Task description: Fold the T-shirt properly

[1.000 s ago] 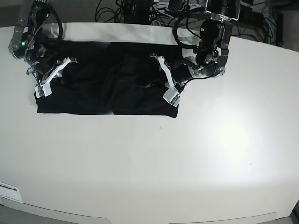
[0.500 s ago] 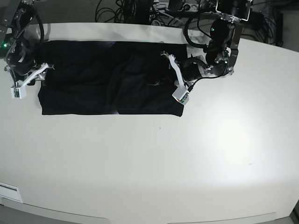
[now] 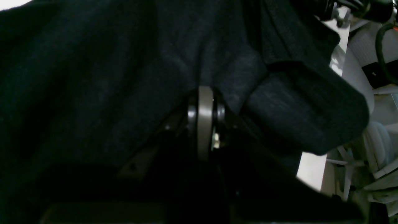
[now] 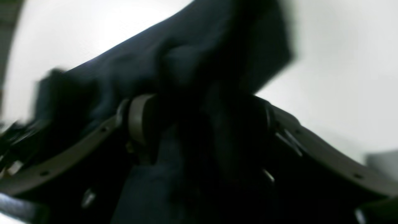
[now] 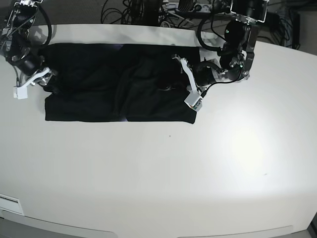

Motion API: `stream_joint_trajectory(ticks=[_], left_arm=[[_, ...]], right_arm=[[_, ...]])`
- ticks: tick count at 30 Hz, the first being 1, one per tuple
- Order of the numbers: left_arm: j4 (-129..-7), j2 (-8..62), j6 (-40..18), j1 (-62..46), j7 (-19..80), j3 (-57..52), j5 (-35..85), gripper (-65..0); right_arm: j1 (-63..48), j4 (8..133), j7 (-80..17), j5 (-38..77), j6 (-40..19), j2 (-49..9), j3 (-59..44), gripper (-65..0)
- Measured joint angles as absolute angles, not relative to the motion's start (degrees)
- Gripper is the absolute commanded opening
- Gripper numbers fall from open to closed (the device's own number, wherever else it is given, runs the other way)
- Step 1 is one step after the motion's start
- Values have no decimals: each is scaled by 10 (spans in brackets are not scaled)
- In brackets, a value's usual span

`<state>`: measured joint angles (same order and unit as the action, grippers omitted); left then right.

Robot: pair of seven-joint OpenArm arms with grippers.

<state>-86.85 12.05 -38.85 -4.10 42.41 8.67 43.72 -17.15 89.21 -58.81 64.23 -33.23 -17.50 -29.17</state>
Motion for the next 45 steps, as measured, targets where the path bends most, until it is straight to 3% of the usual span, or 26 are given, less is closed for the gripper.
stream_joint_trajectory(ticks=[9, 11, 13, 14, 18, 22, 24, 33, 37, 45], left_arm=[[-868, 122, -389, -41, 428, 87, 445, -650], [-868, 122, -389, -41, 429, 87, 445, -650], [-868, 123, -401, -41, 429, 86, 451, -650], [-868, 123, -402, -41, 433, 86, 457, -650], [-868, 124, -402, -36, 441, 83, 489, -650], [-868, 125, -401, -28, 470, 66, 529, -432], [-867, 123, -402, -20, 481, 50, 544, -374], [-865, 160, -397, -8, 495, -4, 553, -371], [-865, 175, -396, -8, 495, -4, 551, -371], [-865, 175, -397, -10, 495, -4, 551, -371]], right_arm=[[-170, 891, -618, 680, -382, -150, -290, -247], [-164, 890, -620, 675, -382, -148, -290, -367], [-153, 888, -625, 665, -379, -147, -289, -579], [-147, 886, -639, 658, -375, -147, -289, -650], [-126, 885, -642, 648, -376, -147, -288, -650], [-112, 913, -642, 568, -369, -164, -285, -650], [-113, 933, -644, 539, -356, -182, -285, -650], [-113, 1060, -637, 363, -237, -273, -290, -650], [-113, 1108, -638, 389, -230, -281, -290, -650], [-113, 1162, -655, 562, -237, -271, -290, -650]])
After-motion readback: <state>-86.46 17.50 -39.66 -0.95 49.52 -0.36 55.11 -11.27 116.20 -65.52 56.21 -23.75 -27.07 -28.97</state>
